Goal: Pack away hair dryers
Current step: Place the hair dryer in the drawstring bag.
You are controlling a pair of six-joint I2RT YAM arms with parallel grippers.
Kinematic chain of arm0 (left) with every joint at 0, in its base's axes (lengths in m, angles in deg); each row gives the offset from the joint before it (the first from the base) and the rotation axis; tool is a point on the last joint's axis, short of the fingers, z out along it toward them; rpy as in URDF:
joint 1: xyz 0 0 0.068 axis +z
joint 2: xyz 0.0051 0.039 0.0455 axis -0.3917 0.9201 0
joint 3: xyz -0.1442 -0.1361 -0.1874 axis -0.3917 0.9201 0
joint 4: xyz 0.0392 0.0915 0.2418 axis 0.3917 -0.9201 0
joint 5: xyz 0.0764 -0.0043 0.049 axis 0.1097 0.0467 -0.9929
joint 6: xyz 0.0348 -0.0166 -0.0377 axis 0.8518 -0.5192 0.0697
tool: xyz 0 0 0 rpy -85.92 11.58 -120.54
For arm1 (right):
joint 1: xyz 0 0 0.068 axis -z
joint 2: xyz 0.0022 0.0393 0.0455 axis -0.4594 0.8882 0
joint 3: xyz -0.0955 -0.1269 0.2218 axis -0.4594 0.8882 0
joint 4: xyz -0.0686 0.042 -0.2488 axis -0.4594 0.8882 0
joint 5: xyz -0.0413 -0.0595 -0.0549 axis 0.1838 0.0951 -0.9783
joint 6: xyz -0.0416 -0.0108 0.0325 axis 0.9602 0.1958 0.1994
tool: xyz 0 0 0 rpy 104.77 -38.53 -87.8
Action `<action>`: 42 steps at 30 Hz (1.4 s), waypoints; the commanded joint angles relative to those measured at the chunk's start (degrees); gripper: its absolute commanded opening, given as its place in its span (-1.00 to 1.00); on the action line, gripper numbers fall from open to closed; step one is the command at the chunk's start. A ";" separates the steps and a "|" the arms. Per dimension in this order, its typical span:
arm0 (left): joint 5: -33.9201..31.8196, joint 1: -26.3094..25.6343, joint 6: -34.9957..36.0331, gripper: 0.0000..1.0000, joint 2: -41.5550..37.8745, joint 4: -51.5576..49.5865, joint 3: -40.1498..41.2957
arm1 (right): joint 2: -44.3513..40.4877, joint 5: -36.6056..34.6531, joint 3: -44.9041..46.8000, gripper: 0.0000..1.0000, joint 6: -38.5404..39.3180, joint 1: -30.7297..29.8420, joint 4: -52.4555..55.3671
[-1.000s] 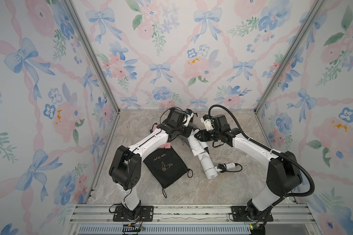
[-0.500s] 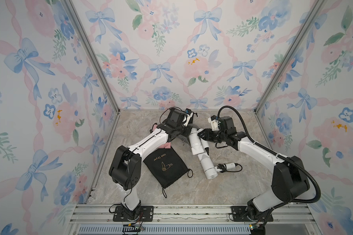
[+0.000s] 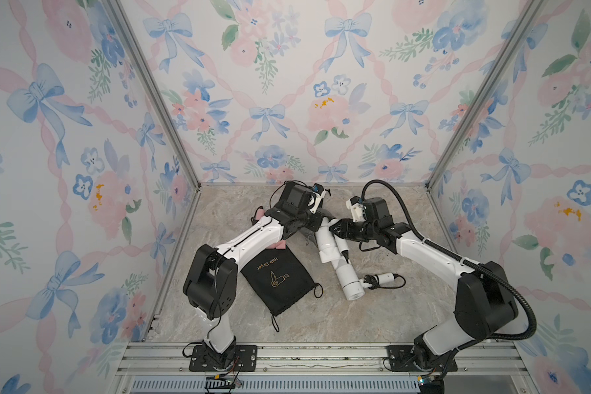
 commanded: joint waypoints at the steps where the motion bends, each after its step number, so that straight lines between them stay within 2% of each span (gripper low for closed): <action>1: 1.59 -0.46 0.18 -0.86 -0.16 -0.47 -0.85 | 0.20 -2.45 -4.21 -0.31 5.59 -1.92 3.38; 9: 3.06 -0.45 -0.21 -0.85 0.60 -0.49 -2.36 | 1.64 -5.78 -7.03 -0.31 10.53 -4.96 8.99; 22: 5.44 -1.62 0.25 -0.85 -2.80 -0.46 -0.68 | 6.00 -3.65 -10.02 -0.31 10.95 -2.81 8.51; 31: 2.90 -0.68 -0.17 -0.85 -7.08 -0.46 4.77 | 1.61 5.67 -2.42 -0.31 -0.42 4.80 -5.52; 35: 2.27 -0.60 -0.35 -0.85 -7.51 -0.46 6.31 | 0.45 7.14 -0.60 -0.31 -4.00 6.28 -9.60; 42: 0.59 -0.94 -0.73 -0.85 -6.63 -0.43 8.23 | 0.69 11.96 4.72 -0.31 -19.08 9.21 -25.11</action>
